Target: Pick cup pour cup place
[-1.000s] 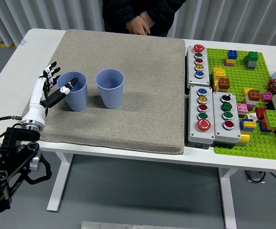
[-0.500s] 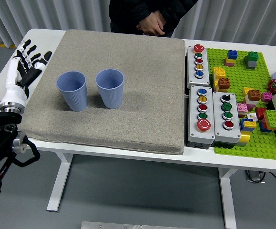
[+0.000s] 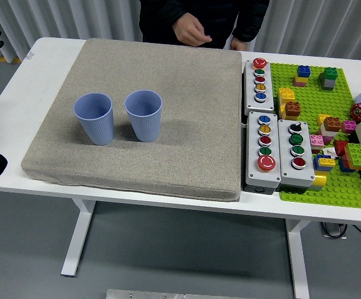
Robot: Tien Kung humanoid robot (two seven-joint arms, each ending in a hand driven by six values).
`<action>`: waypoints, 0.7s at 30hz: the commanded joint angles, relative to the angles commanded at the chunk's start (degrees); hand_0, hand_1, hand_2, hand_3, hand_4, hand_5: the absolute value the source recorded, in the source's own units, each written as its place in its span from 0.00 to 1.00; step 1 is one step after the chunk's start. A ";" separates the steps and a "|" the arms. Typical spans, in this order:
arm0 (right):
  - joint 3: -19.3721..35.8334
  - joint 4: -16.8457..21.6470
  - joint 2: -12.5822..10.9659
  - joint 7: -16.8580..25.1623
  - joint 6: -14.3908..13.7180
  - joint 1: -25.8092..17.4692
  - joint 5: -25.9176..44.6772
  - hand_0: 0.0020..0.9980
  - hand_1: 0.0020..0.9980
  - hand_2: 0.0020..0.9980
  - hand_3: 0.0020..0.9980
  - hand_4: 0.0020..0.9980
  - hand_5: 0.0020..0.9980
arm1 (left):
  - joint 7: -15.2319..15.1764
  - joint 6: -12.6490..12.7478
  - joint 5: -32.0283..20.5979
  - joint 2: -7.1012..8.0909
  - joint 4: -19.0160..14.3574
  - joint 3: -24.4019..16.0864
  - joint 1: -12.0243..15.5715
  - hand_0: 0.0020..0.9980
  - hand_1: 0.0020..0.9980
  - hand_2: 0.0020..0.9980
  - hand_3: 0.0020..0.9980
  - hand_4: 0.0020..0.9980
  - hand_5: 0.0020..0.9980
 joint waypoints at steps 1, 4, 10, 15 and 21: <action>0.53 0.00 0.07 -0.09 -0.10 0.03 -0.23 0.72 0.68 0.67 0.62 0.05 0.27 | -0.14 0.30 0.27 0.22 -0.39 -1.47 0.73 0.80 0.78 0.83 0.81 0.81 1.00; 1.42 0.00 0.08 -0.18 -0.19 0.06 -0.82 0.72 0.68 0.67 0.62 0.05 0.27 | -0.29 0.72 1.40 0.42 -1.20 -3.99 2.07 0.80 0.78 0.83 0.81 0.81 1.00; 2.40 0.00 -0.27 -0.10 -0.36 0.06 -2.19 0.72 0.68 0.67 0.62 0.05 0.28 | -0.40 1.34 2.91 0.73 -2.24 -9.09 5.26 0.80 0.78 0.84 0.81 0.81 1.00; 2.79 0.00 -0.19 -0.48 -0.16 -0.05 -3.51 0.72 0.68 0.67 0.62 0.05 0.28 | -0.19 1.57 4.38 0.94 -2.88 -10.79 6.17 0.80 0.78 0.84 0.81 0.81 1.00; 2.45 0.00 -0.25 -0.61 0.17 -0.06 -3.64 0.72 0.68 0.67 0.62 0.05 0.29 | -0.03 1.74 5.08 1.27 -3.48 -11.54 6.86 0.80 0.78 0.84 0.81 0.81 1.00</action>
